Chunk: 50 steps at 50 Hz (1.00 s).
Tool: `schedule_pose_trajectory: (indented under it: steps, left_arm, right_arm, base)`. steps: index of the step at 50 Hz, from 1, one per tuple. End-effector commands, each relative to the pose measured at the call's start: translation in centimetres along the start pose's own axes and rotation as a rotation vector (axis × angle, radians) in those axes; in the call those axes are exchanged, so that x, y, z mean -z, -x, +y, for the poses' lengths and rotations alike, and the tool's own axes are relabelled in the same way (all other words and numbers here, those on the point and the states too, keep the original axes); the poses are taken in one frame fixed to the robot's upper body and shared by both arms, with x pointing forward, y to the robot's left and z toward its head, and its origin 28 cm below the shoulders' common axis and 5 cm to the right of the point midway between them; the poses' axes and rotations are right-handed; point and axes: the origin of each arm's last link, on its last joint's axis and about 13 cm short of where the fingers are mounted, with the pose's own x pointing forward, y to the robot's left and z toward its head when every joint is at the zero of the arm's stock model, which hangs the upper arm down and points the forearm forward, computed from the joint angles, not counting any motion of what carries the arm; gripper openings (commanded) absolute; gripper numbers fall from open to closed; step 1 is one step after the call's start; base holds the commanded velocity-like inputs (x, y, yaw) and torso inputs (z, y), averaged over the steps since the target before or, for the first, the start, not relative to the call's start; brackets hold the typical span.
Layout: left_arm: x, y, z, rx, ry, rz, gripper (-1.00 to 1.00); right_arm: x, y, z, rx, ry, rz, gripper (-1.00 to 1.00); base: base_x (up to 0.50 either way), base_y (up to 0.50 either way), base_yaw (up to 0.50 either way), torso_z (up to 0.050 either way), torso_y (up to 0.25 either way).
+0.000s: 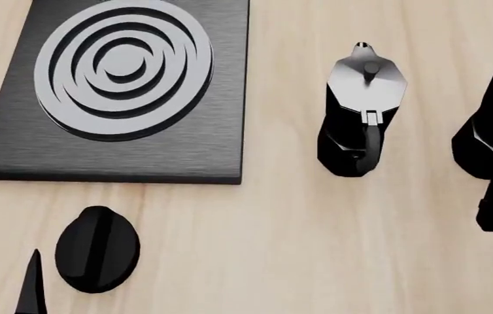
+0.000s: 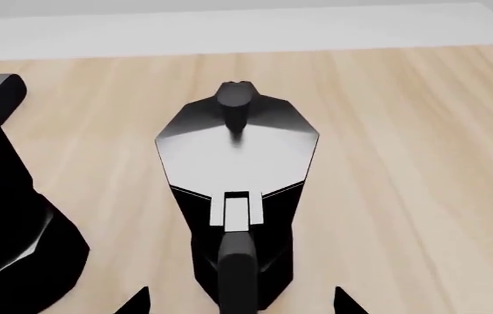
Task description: Put the right moka pot on the stove.
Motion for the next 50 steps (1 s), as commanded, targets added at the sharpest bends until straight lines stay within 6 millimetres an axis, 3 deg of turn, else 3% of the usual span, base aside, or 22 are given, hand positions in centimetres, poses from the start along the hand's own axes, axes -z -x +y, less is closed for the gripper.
schedule_pose_trajectory:
  steps: [1, 2, 3, 17, 27, 34, 35, 36, 38, 40, 50]
  left_arm:
    - [-0.1, 0.0, 0.0, -0.001, 0.002, -0.002, 1.0]
    - [-0.1, 0.1, 0.0, 0.0, 0.002, -0.003, 1.0]
    - [-0.1, 0.1, 0.0, 0.001, 0.001, -0.003, 1.0]
    - [0.0, 0.0, 0.0, 0.003, -0.001, -0.011, 1.0]
    - [0.0, 0.1, -0.1, 0.006, -0.007, -0.012, 1.0]
    - [0.0, 0.1, -0.1, 0.008, -0.005, -0.01, 1.0]
    - [0.0, 0.1, -0.1, 0.009, -0.008, -0.01, 1.0]
    - [0.0, 0.1, -0.1, 0.011, -0.008, -0.01, 1.0]
    - [0.0, 0.0, -0.1, 0.011, -0.01, -0.009, 1.0]
    - [0.2, 0.1, -0.1, 0.013, -0.011, -0.008, 1.0]
    - [0.1, 0.0, -0.1, 0.012, -0.012, -0.007, 1.0]
  right_arm:
    - [0.2, -0.6, 0.0, 0.003, 0.007, 0.01, 1.0]
    - [0.1, -0.5, 0.1, 0.003, 0.01, 0.003, 1.0]
    - [0.0, -0.4, 0.2, -0.005, 0.006, 0.0, -1.0]
    - [-0.9, 0.2, 0.7, 0.005, 0.021, -0.019, -1.0]
    - [-2.7, 1.6, 1.2, 0.022, 0.037, -0.05, -1.0]
    - [-4.8, 3.7, 1.6, 0.036, 0.034, -0.088, -1.0]
    - [-4.1, 4.1, 1.6, 0.034, 0.04, -0.097, -1.0]
    - [-5.0, 4.4, 1.6, 0.033, 0.039, -0.099, -1.0]
    - [-4.0, 4.9, 1.7, 0.038, 0.043, -0.107, -1.0]
    - [-5.9, 6.2, 2.1, 0.033, 0.053, -0.118, -1.0]
    - [-7.6, 9.7, 2.8, 0.058, 0.076, -0.142, -1.0]
  base:
    - [0.0, 0.0, 0.0, 0.0, 0.0]
    - [0.0, 0.0, 0.0, 0.0, 0.0]
    - [0.0, 0.0, 0.0, 0.0, 0.0]
    - [0.0, 0.0, 0.0, 0.0, 0.0]
    - [0.0, 0.0, 0.0, 0.0, 0.0]
    - [0.0, 0.0, 0.0, 0.0, 0.0]
    - [0.0, 0.0, 0.0, 0.0, 0.0]
    - [0.0, 0.0, 0.0, 0.0, 0.0]
    - [0.0, 0.0, 0.0, 0.0, 0.0]
    - [0.0, 0.0, 0.0, 0.0, 0.0]
    - [0.0, 0.0, 0.0, 0.0, 0.002]
